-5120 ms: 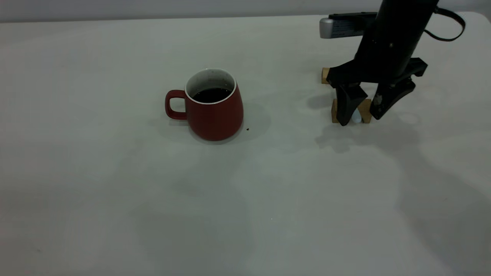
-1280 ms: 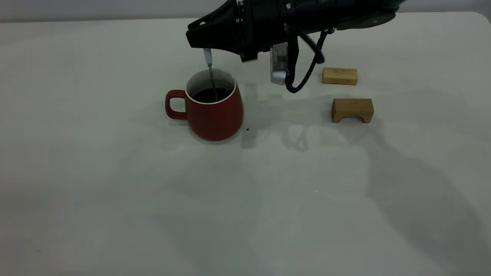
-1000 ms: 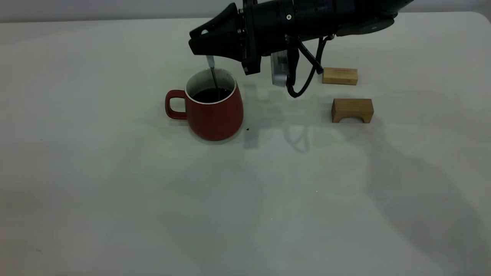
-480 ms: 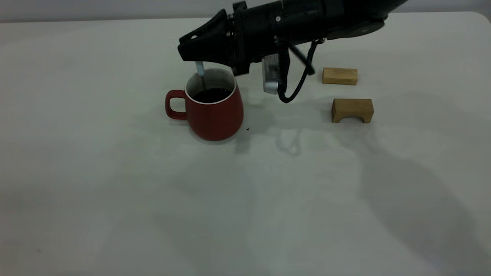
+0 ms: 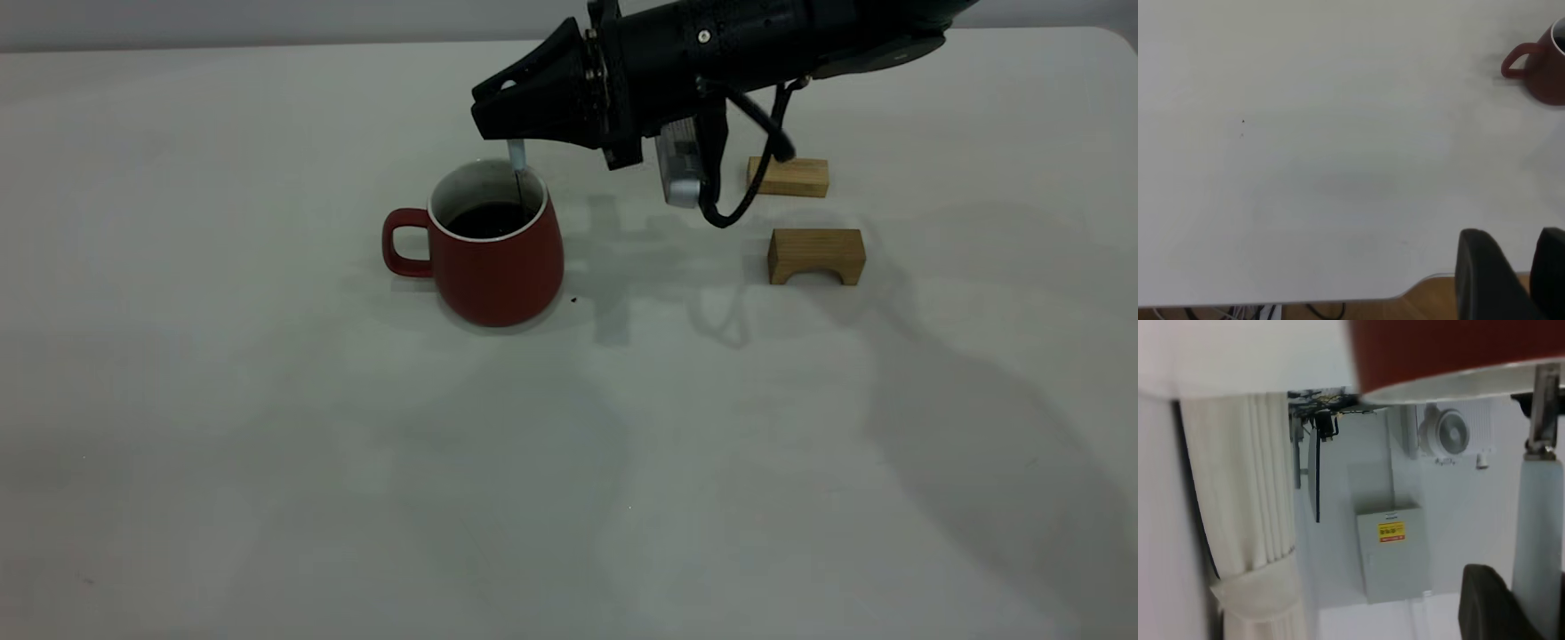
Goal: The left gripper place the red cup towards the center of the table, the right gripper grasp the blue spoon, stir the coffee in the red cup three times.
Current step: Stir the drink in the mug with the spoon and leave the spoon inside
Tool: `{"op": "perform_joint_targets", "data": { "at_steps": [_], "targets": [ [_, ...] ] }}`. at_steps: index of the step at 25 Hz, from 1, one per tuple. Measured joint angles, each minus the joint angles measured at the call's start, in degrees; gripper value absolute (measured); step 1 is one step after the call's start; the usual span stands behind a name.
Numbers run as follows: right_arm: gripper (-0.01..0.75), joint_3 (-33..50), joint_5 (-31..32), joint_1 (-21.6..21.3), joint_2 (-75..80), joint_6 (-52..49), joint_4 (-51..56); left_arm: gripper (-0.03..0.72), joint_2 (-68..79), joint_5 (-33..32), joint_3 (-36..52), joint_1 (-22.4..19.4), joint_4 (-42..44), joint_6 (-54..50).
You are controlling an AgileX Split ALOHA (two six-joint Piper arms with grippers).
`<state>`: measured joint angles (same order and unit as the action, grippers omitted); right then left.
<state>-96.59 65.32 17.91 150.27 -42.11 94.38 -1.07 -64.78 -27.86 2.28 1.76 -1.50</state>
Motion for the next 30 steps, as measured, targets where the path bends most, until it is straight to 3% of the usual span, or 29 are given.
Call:
{"op": "perform_joint_targets", "data": {
  "at_steps": [4,12,18,22,26,30],
  "targets": [
    [0.133,0.0,-0.3,1.7,0.1,0.6,1.6,0.243,0.0,0.0,0.0,0.0,0.0,0.0],
    [0.133,-0.5,-4.8,3.5,0.9,18.8,5.9,0.243,0.0,0.0,0.0,0.0,0.0,0.0],
    [0.133,-0.6,-1.1,1.0,0.9,6.3,1.3,0.243,0.0,0.0,0.0,0.0,0.0,-0.1],
    [0.133,-0.6,-0.4,2.0,0.9,-4.0,-0.7,0.243,0.0,0.0,0.0,0.0,0.0,-0.1],
    [0.133,-0.6,-2.1,4.2,0.9,-3.8,1.0,0.243,0.0,0.0,0.0,0.0,0.0,-0.1],
    [0.133,-0.6,-3.0,5.2,0.9,4.5,2.5,0.243,0.0,0.0,0.0,0.0,0.0,-0.1]
  ]
}}
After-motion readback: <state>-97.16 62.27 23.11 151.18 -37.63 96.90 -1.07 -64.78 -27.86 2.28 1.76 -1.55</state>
